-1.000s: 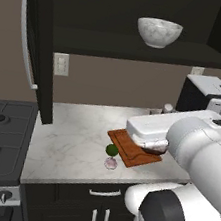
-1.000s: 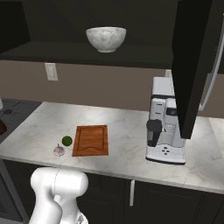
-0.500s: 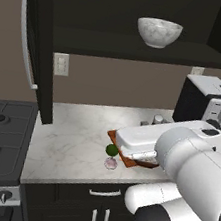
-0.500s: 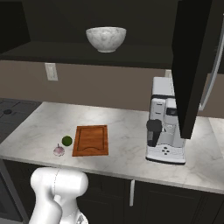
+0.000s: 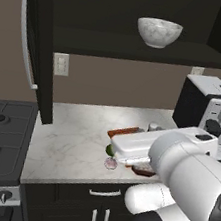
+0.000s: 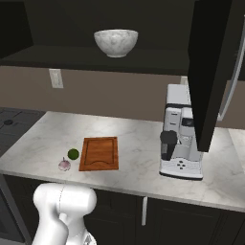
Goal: Open the cabinet. Place the bowl and condiment on the counter. Then place the lime and garlic on the cutting board.
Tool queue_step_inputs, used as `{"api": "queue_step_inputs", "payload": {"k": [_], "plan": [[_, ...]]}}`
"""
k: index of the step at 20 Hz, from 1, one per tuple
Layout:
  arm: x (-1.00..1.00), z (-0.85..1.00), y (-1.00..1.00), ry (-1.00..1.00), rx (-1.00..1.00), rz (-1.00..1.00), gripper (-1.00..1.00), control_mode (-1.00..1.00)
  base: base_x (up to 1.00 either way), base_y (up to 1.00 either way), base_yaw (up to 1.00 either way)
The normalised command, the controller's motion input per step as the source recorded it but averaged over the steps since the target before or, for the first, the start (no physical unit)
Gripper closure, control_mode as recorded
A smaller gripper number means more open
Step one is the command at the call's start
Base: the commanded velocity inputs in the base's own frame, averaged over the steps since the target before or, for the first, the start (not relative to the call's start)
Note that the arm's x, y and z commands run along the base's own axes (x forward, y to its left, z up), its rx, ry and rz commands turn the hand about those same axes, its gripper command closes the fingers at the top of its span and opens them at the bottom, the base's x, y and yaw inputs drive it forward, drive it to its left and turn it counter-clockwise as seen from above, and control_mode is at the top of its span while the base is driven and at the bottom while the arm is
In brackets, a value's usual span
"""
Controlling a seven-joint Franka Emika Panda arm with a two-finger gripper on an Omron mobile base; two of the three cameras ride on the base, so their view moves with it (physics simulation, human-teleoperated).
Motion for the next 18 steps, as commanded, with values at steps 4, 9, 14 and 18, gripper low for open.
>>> {"api": "queue_step_inputs", "payload": {"k": [4,9,14,18], "plan": [[0.00,-0.23,0.11,0.00,0.00,0.00,1.00,-1.00,0.00,0.00,0.00],[0.08,-0.17,0.32,0.00,0.00,0.00,1.00,-1.00,0.00,0.00,0.00],[0.22,-0.13,0.38,0.00,0.00,0.00,1.00,-1.00,0.00,0.00,0.00],[0.36,-0.14,0.29,0.00,0.00,0.00,1.00,-1.00,0.00,0.00,0.00]]}}
